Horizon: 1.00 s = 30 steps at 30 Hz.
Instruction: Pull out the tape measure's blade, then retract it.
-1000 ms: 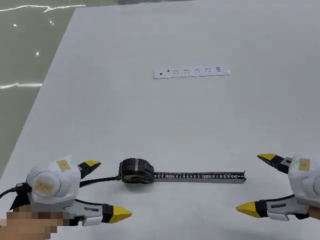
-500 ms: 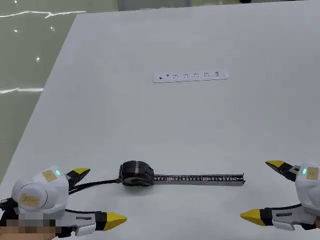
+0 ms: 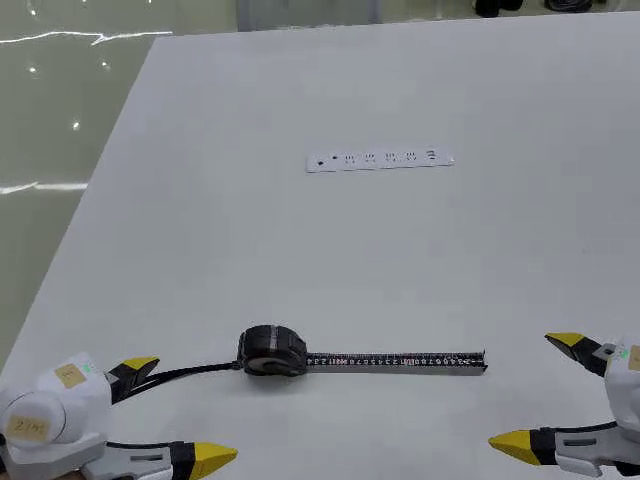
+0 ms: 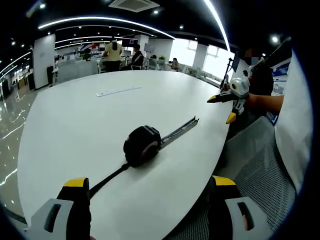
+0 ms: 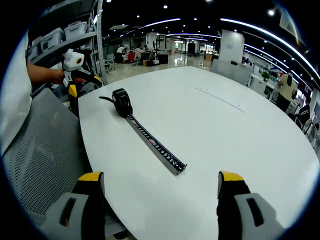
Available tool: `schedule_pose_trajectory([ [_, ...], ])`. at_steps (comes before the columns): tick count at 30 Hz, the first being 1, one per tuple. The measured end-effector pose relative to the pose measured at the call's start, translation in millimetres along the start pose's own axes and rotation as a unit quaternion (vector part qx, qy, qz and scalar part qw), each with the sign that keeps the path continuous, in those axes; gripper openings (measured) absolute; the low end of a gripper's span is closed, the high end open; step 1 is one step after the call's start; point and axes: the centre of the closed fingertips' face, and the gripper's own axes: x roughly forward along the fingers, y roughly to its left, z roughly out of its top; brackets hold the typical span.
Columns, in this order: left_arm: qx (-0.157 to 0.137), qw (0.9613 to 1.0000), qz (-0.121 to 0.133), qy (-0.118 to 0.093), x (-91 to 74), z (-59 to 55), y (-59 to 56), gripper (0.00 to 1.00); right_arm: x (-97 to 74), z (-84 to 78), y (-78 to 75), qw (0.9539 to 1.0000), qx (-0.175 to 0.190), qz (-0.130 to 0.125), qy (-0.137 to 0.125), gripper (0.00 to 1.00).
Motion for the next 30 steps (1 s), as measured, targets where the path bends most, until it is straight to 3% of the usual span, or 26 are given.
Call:
schedule_pose_trajectory([
  [5, -0.009, 0.9999, 0.006, 0.0, -6.6, -6.5, 3.2, 0.96, -6.7, -3.3, 0.9, 1.0, 0.002, -0.005, 0.0, 0.95],
  [13, -0.019, 0.9996, 0.018, -0.011, -12.1, -6.6, 2.6, 0.96, -13.5, -11.9, 7.5, 0.9999, 0.009, -0.008, 0.006, 0.95],
  [23, -0.03, 0.999, 0.03, -0.017, -9.3, -8.9, 4.9, 0.96, -13.3, -13.4, 4.8, 0.9996, 0.022, -0.015, 0.0, 0.95],
  [30, -0.041, 0.9981, 0.034, -0.032, -6.8, -1.2, 4.0, 0.96, -12.7, -13.5, 1.9, 0.9993, 0.029, -0.023, -0.009, 0.94],
])
